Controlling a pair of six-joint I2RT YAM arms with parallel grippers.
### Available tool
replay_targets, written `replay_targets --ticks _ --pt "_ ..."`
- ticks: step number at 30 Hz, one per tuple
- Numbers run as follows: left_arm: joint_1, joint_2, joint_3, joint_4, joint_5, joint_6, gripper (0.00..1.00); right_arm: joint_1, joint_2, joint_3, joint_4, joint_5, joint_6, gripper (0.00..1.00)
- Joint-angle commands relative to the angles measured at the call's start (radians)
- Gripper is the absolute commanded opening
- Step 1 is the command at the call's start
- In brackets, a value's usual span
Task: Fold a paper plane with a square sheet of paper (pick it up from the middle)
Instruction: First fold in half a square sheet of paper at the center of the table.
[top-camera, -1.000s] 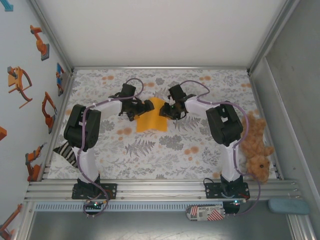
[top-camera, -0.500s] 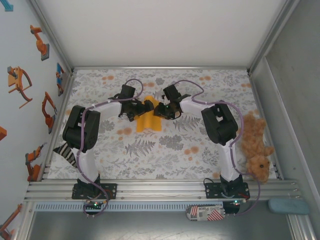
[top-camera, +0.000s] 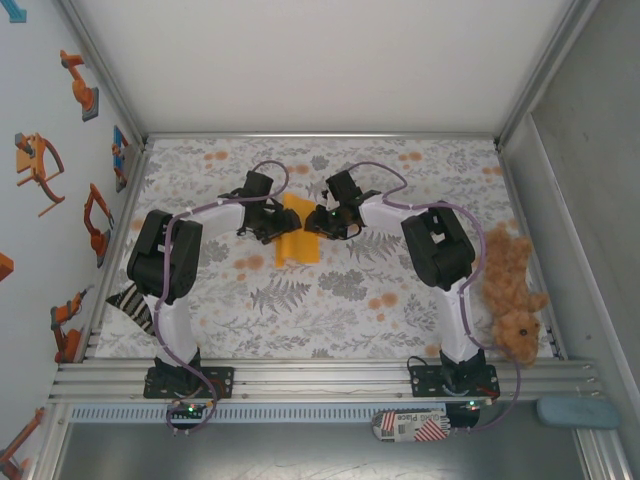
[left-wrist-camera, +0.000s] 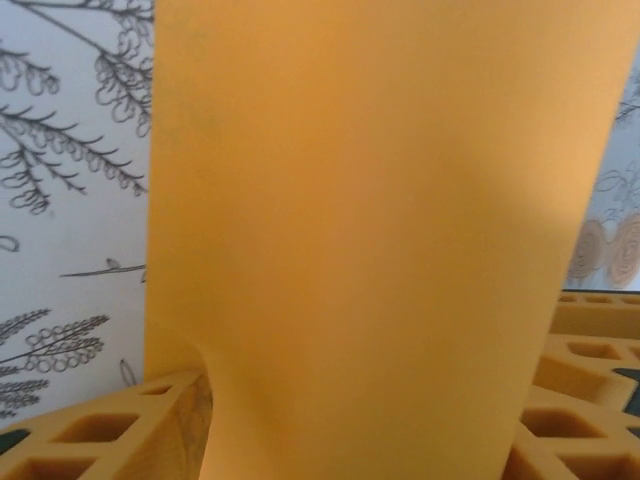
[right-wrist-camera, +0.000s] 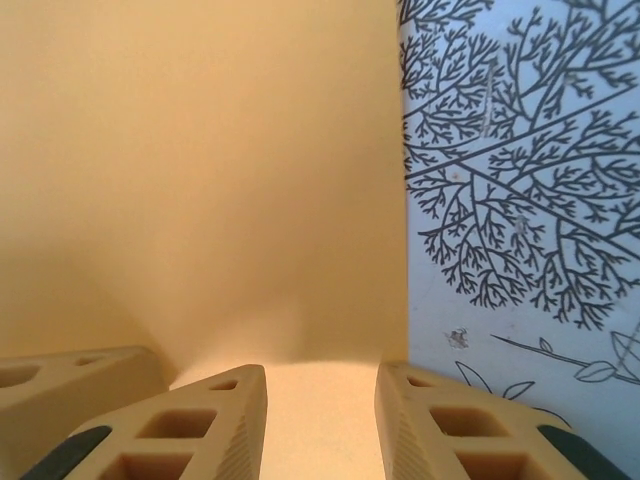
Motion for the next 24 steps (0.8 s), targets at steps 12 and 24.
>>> replay_targets --ticks 12,24 --pt "0.006 -0.148 0.0 -0.024 0.025 0.122 0.22 -0.059 -0.299 -0.299 0.213 0.025 0.065 0.38" --pt "0.051 -0.313 0.004 0.165 0.347 -0.053 0.21 -0.14 -0.444 -0.397 0.504 -0.179 0.226 0.61"
